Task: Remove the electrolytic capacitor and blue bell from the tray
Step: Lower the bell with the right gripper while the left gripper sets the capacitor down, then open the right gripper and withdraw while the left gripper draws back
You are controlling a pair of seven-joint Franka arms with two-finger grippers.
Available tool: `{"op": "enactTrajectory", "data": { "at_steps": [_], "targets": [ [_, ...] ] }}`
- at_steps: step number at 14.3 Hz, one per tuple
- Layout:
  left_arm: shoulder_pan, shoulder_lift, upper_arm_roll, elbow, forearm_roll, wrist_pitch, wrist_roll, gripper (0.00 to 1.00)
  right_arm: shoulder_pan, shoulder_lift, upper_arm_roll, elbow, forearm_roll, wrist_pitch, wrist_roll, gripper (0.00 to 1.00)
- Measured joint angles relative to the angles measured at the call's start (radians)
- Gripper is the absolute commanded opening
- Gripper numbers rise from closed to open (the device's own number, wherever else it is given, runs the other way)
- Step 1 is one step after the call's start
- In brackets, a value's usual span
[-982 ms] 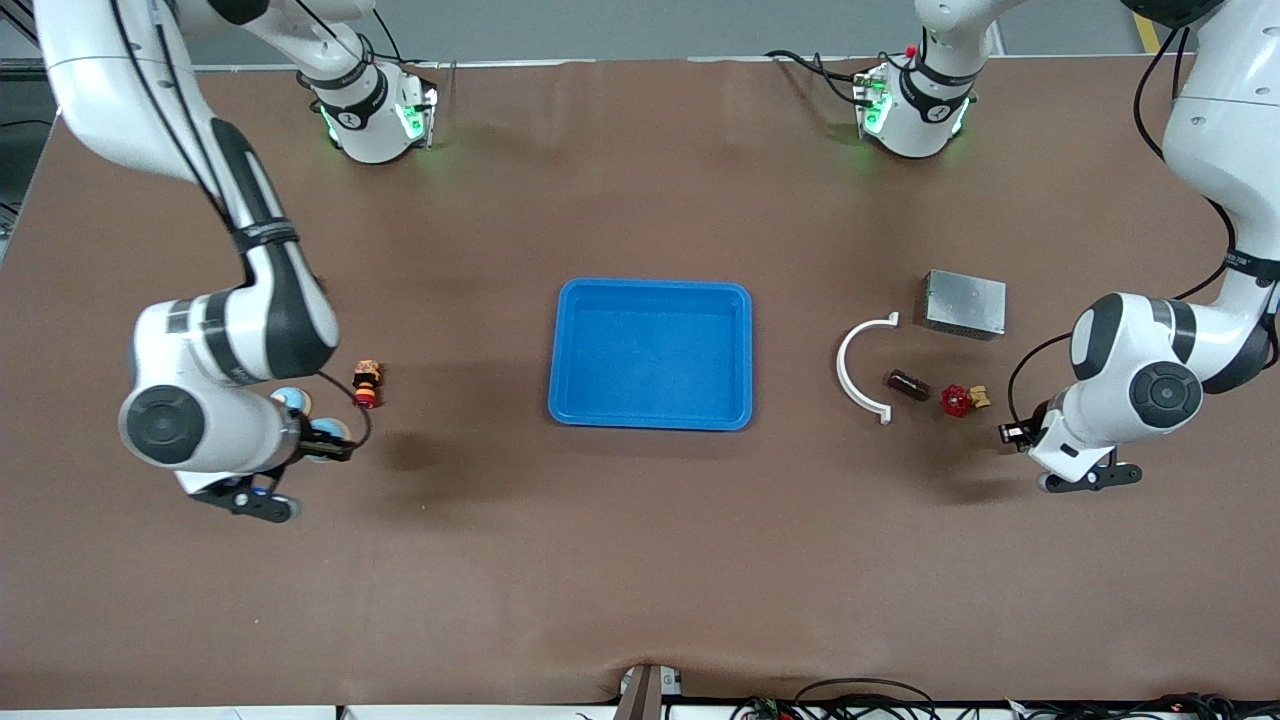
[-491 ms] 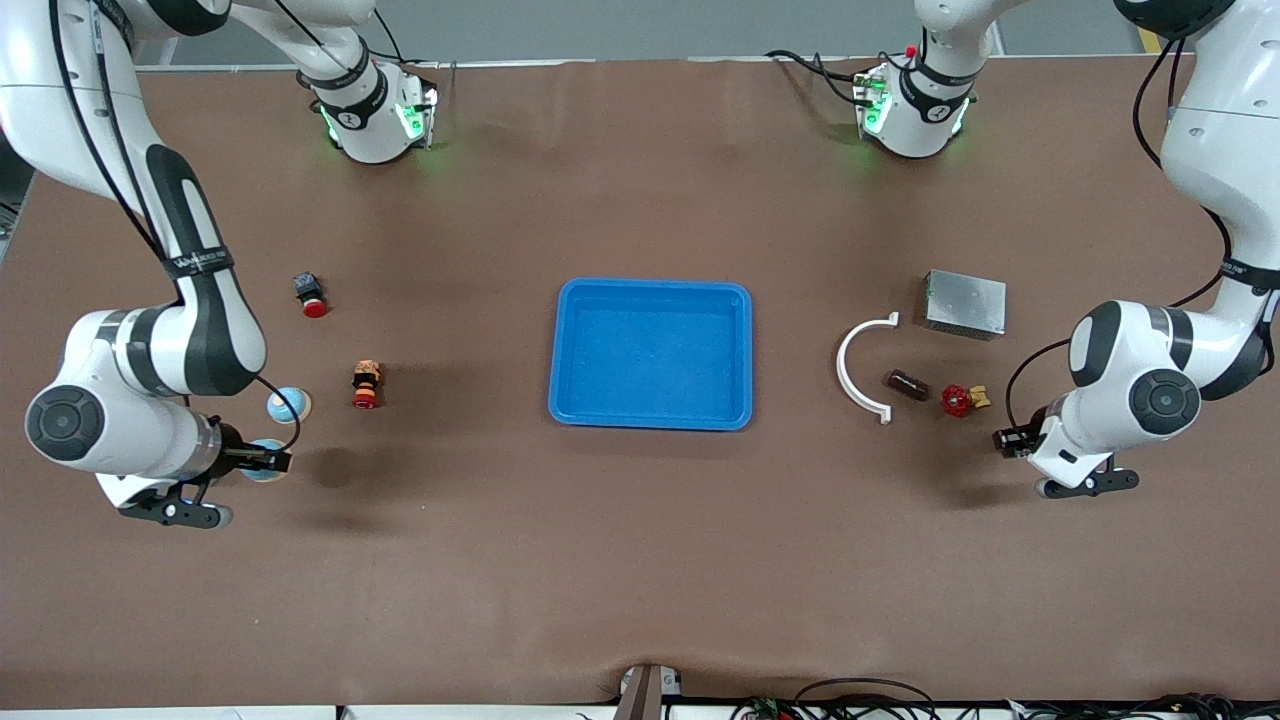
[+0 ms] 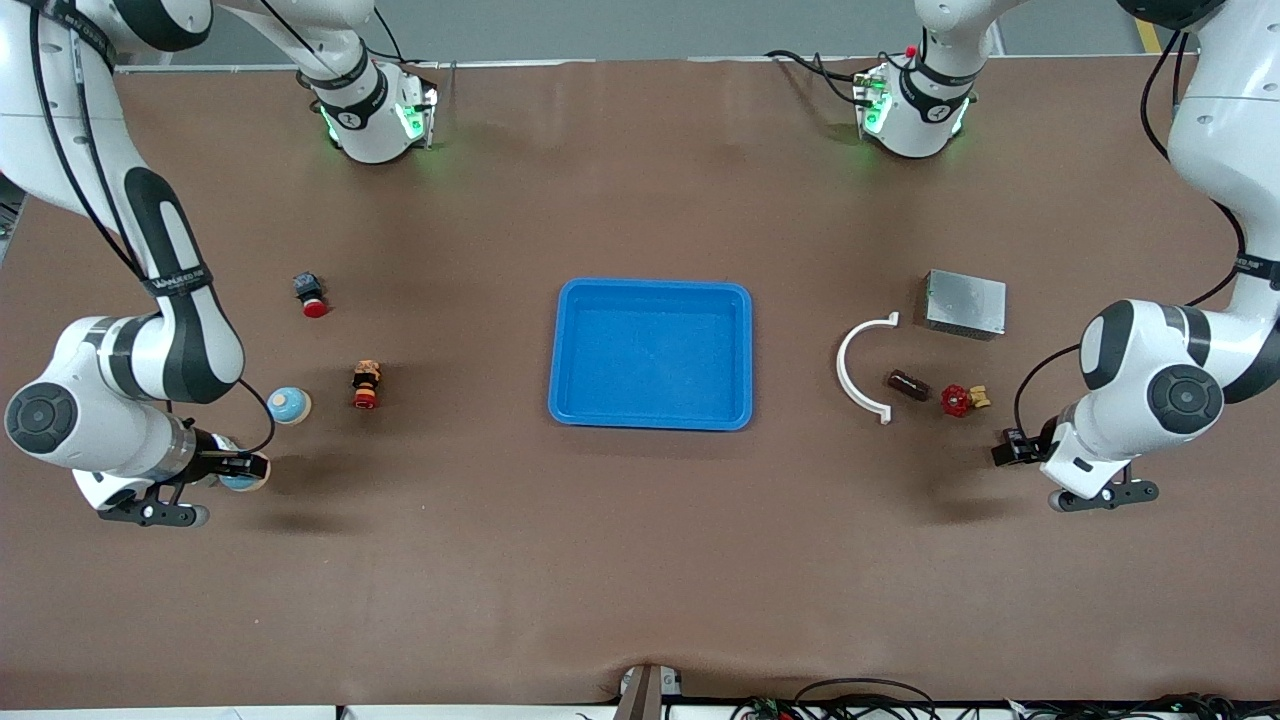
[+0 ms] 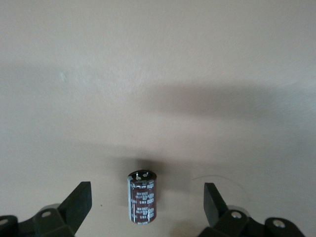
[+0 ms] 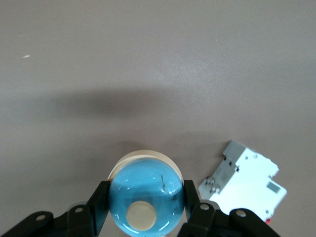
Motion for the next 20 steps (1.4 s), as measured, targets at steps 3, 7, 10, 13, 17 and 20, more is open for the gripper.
{"op": "enactTrajectory", "data": {
  "at_steps": [3,7,10,13,17,20],
  "targets": [
    [0.001,-0.046,-0.021,0.001,0.000,-0.068,0.000,1.00,-0.008,0.030,0.001,-0.004,0.002,0.040,0.000,0.00],
    [0.001,-0.108,-0.036,0.001,0.000,-0.157,0.000,1.00,-0.011,0.042,0.002,-0.005,0.012,0.056,0.000,0.00],
    [0.002,-0.150,-0.052,0.001,0.000,-0.211,0.000,1.00,-0.013,0.046,0.002,-0.006,0.031,0.067,0.000,0.00],
    [0.002,-0.197,-0.079,0.008,-0.037,-0.291,-0.001,1.00,-0.016,0.058,0.002,-0.007,0.065,0.085,-0.023,0.00],
    [0.003,-0.228,-0.087,0.066,-0.126,-0.406,-0.001,1.00,-0.027,0.070,0.002,-0.007,0.071,0.101,-0.038,0.00],
    [0.003,-0.228,-0.096,0.085,-0.133,-0.426,-0.001,1.00,-0.027,0.070,0.003,-0.010,0.075,0.110,-0.039,0.00]
  ]
}}
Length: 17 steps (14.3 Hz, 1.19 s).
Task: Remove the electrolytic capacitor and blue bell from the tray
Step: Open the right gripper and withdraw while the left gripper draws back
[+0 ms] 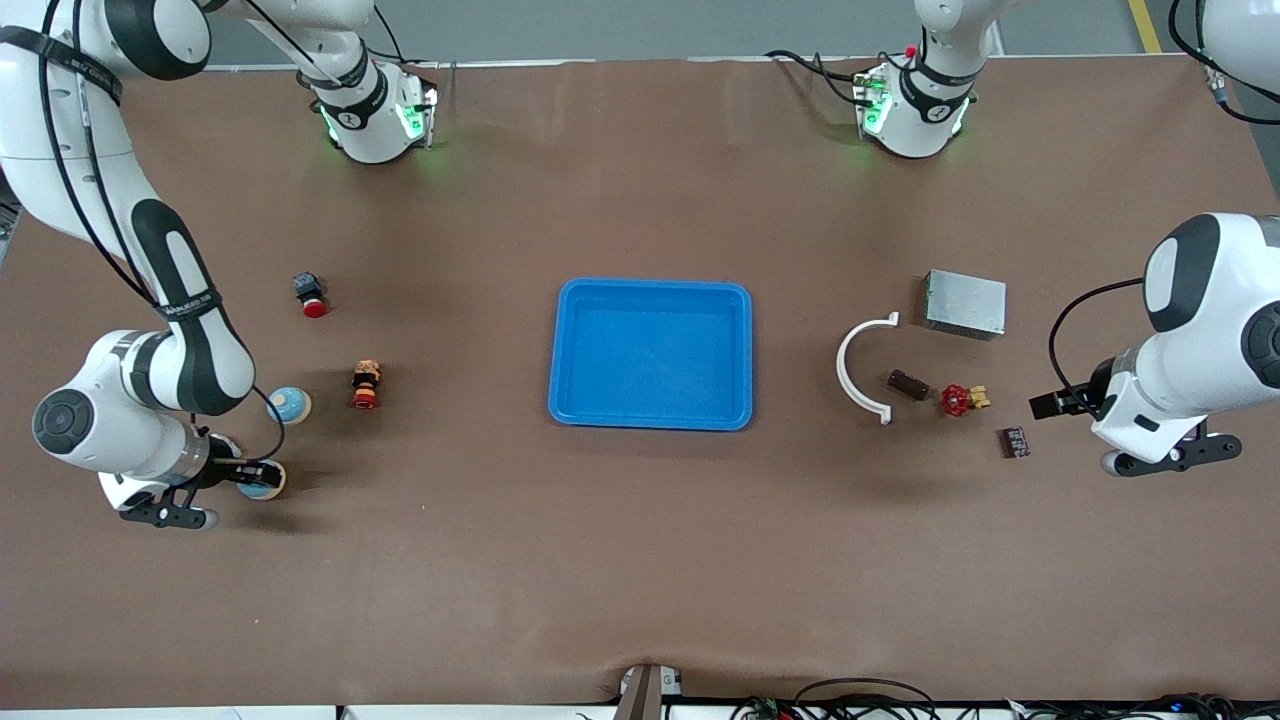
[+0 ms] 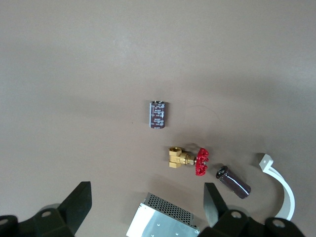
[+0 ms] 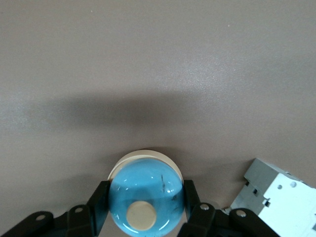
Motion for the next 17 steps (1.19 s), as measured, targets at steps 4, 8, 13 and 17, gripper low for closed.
{"op": "enactTrajectory", "data": {
  "at_steps": [4,8,13,17],
  "targets": [
    [0.000,0.000,-0.003,0.005,0.000,-0.001,0.000,1.00,0.000,0.012,0.000,-0.001,0.008,0.017,0.000,0.00],
    [0.000,-0.001,-0.003,0.024,0.000,-0.002,0.000,1.00,-0.001,0.015,0.000,-0.001,0.011,0.025,0.000,1.00],
    [0.000,-0.012,-0.007,0.039,-0.049,-0.002,0.000,1.00,-0.005,0.032,0.001,-0.001,0.012,0.057,-0.001,1.00],
    [0.000,-0.034,-0.012,0.040,-0.054,-0.003,0.000,1.00,-0.005,0.039,0.001,-0.001,0.012,0.058,-0.001,1.00]
  ]
}}
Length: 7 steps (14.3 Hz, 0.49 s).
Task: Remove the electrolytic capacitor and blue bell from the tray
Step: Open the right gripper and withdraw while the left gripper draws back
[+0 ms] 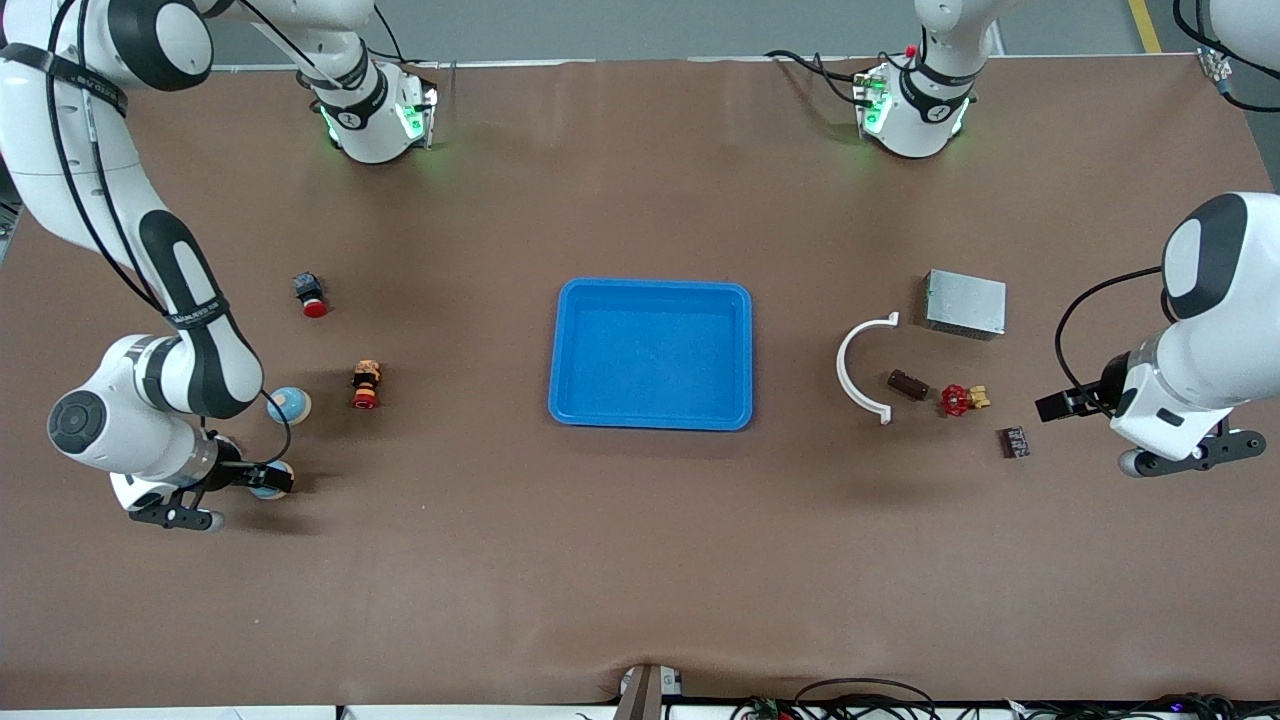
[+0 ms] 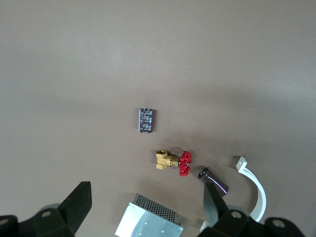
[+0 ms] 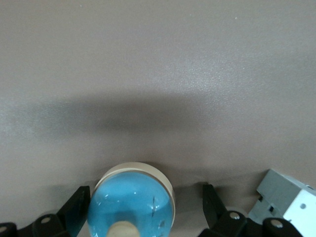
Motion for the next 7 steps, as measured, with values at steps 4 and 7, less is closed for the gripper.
{"op": "enactTrajectory", "data": {
  "at_steps": [4,7],
  "targets": [
    [0.000,-0.044,-0.016,0.018,0.000,-0.016,0.000,1.00,0.000,0.001,0.000,0.002,0.000,0.000,-0.002,1.00],
    [-0.001,-0.070,-0.045,0.069,-0.004,-0.086,-0.003,1.00,0.000,0.000,0.002,0.014,-0.001,-0.019,-0.007,1.00]
  ]
}}
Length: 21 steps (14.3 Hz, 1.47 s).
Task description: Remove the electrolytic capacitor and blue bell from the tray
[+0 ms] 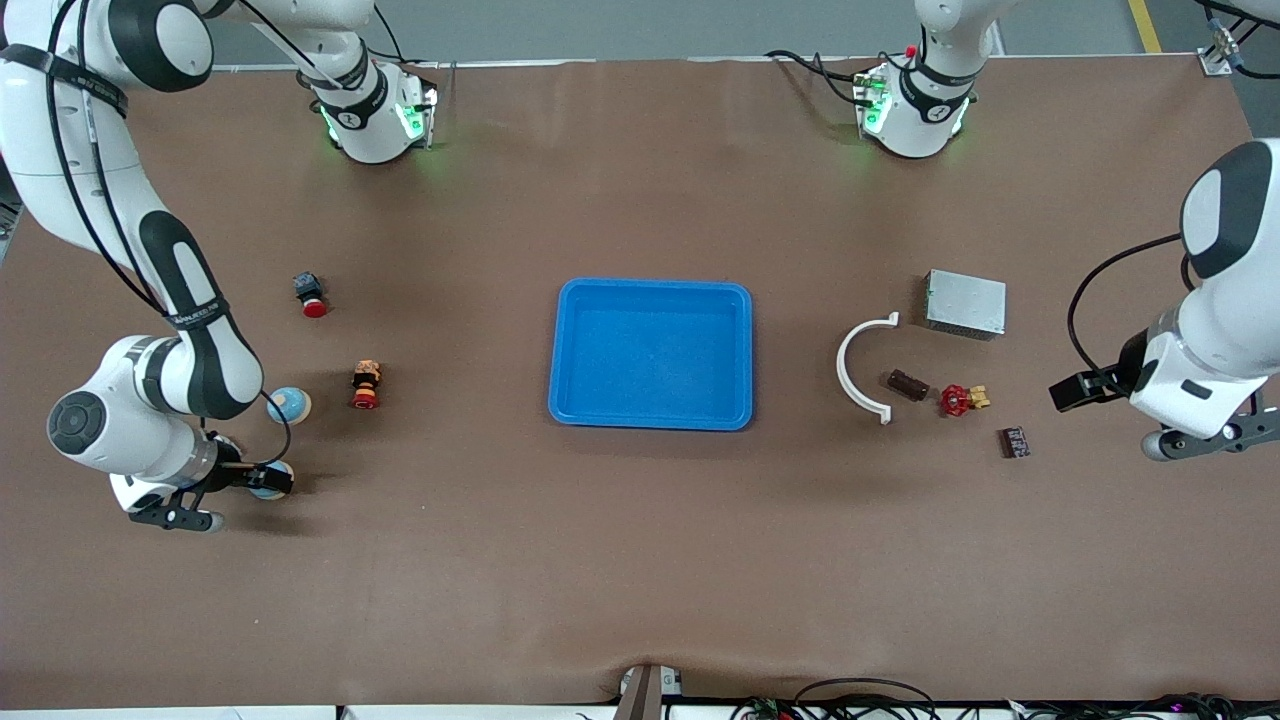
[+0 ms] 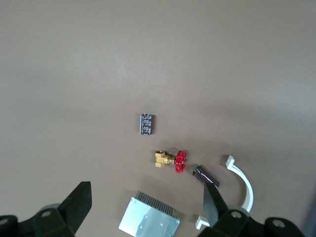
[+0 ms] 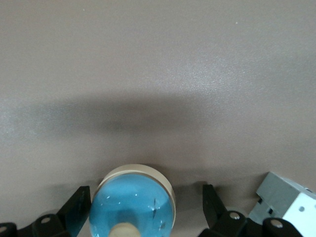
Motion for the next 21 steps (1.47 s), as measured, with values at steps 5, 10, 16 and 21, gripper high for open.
{"op": "enactTrajectory", "data": {
  "at_steps": [5,10,16,21],
  "targets": [
    [0.000,-0.033,-0.023,0.055,-0.025,-0.103,0.000,1.00,0.001,-0.026,0.010,0.120,-0.002,-0.239,-0.007,1.00],
    [-0.001,-0.060,-0.030,0.060,-0.025,-0.138,0.002,1.00,0.002,-0.078,0.013,0.202,-0.003,-0.420,-0.009,1.00],
    [-0.003,-0.126,-0.052,0.063,-0.027,-0.147,0.063,1.00,0.060,-0.251,0.025,0.213,-0.003,-0.643,-0.009,1.00],
    [-0.197,-0.238,0.116,0.028,-0.061,-0.183,0.069,1.00,0.138,-0.408,0.029,0.189,0.002,-0.697,0.032,1.00]
  ]
}}
